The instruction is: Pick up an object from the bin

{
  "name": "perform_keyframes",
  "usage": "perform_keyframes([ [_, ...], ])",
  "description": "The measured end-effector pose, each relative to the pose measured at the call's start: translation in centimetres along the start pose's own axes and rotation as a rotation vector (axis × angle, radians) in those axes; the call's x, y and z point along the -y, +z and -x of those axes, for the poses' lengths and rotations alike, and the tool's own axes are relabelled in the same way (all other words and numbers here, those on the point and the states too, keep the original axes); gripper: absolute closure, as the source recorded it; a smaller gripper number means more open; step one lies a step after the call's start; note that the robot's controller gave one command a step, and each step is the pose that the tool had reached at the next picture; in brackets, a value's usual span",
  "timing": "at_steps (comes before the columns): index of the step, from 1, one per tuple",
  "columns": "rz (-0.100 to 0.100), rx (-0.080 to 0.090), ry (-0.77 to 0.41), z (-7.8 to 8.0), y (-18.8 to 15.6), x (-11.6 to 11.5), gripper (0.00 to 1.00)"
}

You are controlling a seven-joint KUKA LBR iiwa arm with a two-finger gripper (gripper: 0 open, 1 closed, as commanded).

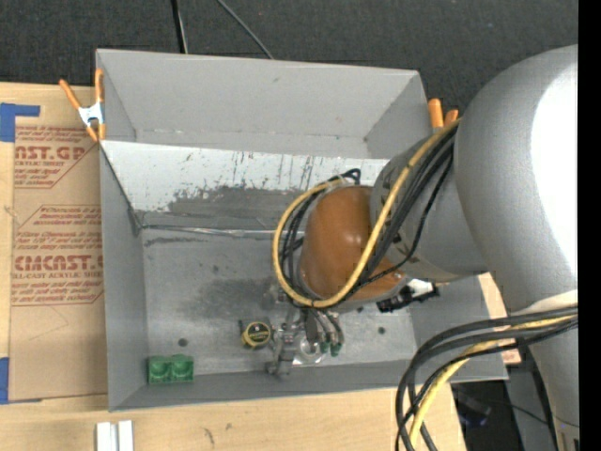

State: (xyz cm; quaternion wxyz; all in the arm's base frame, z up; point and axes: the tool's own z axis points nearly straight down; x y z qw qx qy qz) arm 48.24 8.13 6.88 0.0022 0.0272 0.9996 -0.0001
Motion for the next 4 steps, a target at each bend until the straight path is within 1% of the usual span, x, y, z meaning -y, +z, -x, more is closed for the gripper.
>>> perform_keyframes([
  [1, 0.002, 0.001, -0.004, -0.1, -0.1, -3.4, 0.0],
  [2, 0.002, -0.003, -0.002, -0.2, -0.1, -3.3, 1.0],
  [3, 0.002, -0.004, -0.003, -0.2, -2.1, -3.4, 1.0],
  [4, 0.002, -0.003, -0.004, -0.2, -5.1, -3.5, 1.0],
])
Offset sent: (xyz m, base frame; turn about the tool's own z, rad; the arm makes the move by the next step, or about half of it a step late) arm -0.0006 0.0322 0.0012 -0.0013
